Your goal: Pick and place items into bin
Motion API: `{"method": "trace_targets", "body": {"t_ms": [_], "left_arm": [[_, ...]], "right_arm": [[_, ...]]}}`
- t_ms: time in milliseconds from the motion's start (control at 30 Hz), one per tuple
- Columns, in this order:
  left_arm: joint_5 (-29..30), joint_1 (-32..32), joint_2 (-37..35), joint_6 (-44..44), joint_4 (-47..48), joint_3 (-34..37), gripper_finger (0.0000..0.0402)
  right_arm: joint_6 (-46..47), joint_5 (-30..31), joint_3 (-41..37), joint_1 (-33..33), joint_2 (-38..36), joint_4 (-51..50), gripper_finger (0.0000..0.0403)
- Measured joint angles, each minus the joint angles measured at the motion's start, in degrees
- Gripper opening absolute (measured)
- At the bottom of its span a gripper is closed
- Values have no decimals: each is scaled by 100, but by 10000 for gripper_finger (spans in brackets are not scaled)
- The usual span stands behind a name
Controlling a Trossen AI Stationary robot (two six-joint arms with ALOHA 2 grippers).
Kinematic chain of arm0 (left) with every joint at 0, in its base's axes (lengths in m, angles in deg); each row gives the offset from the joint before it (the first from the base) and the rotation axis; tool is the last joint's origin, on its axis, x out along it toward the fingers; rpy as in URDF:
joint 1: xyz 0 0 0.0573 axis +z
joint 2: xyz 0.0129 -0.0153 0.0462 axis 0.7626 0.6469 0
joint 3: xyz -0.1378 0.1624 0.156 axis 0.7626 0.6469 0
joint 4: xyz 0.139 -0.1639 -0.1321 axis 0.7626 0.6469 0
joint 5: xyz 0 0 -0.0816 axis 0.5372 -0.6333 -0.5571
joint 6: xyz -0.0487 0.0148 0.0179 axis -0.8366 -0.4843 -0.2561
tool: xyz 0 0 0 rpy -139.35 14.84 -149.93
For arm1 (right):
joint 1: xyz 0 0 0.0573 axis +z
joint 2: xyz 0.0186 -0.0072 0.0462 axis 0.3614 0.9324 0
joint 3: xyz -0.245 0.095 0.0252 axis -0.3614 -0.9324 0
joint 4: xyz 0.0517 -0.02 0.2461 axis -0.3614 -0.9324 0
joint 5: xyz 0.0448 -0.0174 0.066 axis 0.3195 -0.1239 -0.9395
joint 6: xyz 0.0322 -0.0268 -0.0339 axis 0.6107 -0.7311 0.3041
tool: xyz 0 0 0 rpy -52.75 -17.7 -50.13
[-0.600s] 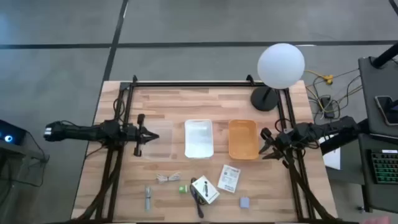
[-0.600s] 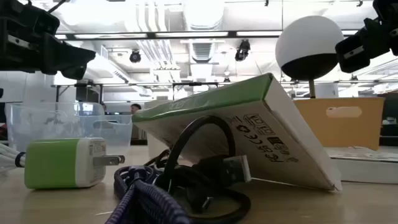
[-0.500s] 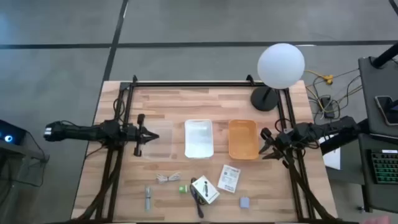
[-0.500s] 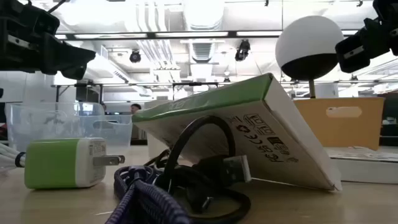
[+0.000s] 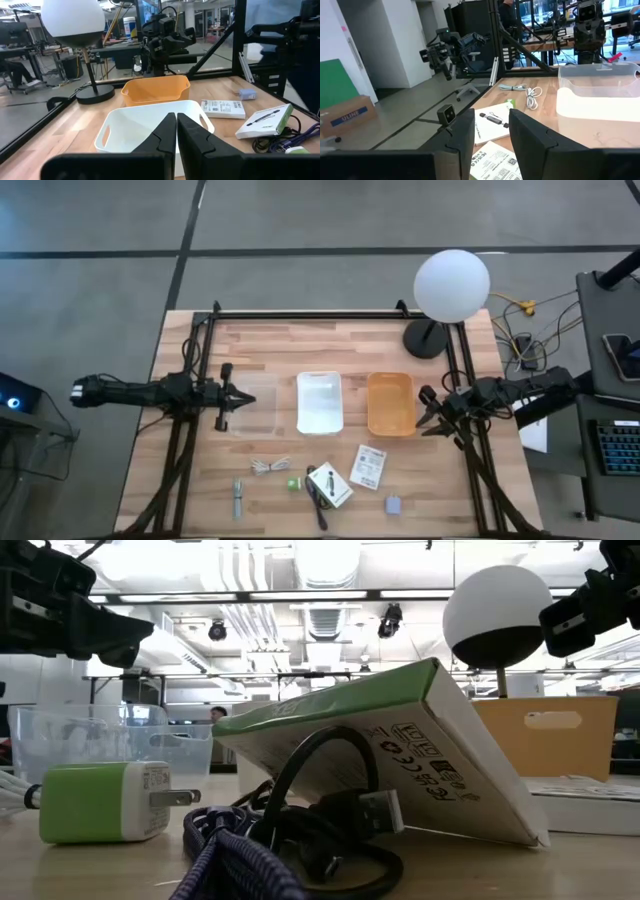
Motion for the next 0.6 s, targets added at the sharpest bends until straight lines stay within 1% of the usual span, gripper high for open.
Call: {"method": "trace_targets", "body": {"t_ms": [533, 600], "left_arm": [[-1, 0, 0, 1, -1, 0, 0], [-1, 0, -1, 1, -1, 0, 0]], "right_arm": [[-1, 2, 0, 0, 0, 1, 109], [-186, 143, 0, -2, 0, 50, 109]]}}
